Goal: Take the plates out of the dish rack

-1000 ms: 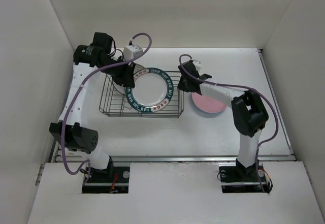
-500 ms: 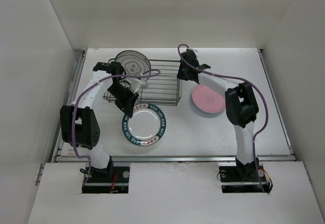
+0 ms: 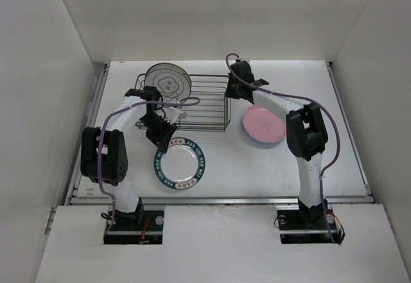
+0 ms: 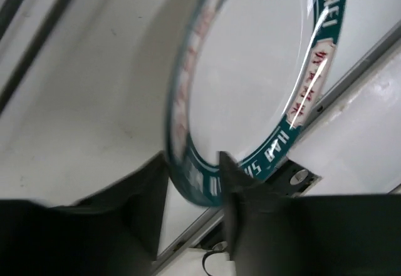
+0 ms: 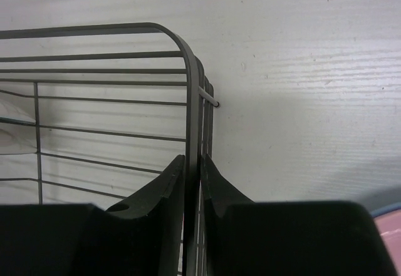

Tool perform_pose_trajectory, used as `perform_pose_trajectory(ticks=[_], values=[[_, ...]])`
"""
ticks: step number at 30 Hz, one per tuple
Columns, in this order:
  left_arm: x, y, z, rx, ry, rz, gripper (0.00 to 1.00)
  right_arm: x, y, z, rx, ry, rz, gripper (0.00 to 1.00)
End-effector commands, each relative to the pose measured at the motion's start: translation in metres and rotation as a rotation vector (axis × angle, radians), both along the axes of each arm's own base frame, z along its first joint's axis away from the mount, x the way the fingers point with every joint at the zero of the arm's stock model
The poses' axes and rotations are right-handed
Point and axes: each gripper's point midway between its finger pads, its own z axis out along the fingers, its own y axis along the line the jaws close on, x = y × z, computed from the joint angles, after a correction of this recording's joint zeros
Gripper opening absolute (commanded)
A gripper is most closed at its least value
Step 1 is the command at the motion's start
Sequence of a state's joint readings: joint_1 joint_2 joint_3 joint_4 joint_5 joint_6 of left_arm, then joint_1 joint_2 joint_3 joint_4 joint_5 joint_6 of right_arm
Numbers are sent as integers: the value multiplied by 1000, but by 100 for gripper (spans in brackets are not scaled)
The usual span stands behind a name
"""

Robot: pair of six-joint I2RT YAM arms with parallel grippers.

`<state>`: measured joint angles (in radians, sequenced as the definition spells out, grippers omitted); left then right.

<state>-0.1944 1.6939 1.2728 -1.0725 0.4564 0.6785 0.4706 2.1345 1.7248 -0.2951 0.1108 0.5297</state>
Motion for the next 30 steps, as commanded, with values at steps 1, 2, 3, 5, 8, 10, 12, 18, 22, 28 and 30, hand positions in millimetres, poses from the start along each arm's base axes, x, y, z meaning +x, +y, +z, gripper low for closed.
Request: perform_pose_trajectory(ticks=[1,2,3,5,8,10,12,18,22,28,30], values=[[9,1,-9,25,-16,44,38,25,22,79,130,-218,61,22],[12,0,-9,25,-14,52,39,25,22,79,130,-218,62,25],[10,0,-8,27,-5,52,39,24,24,79,128,-219,76,27],[12,0,-1,26,-10,52,42,22,23,76,123,-207,76,27],[10,-3,15,1,-25,43,49,22,22,77,102,-208,88,34],[10,-3,31,-10,-72,35,53,19,23,86,85,-228,129,46],[12,-5,56,-32,-133,35,56,15,28,112,75,-278,171,60],[40,-16,129,-131,-299,155,79,-1,33,180,-71,-483,207,74],[109,19,163,-154,-430,504,81,-28,85,199,-37,-565,463,74],[169,109,140,35,-434,871,79,-45,145,179,-2,-511,735,65],[179,127,120,96,-407,926,78,-41,160,171,7,-513,755,60]])
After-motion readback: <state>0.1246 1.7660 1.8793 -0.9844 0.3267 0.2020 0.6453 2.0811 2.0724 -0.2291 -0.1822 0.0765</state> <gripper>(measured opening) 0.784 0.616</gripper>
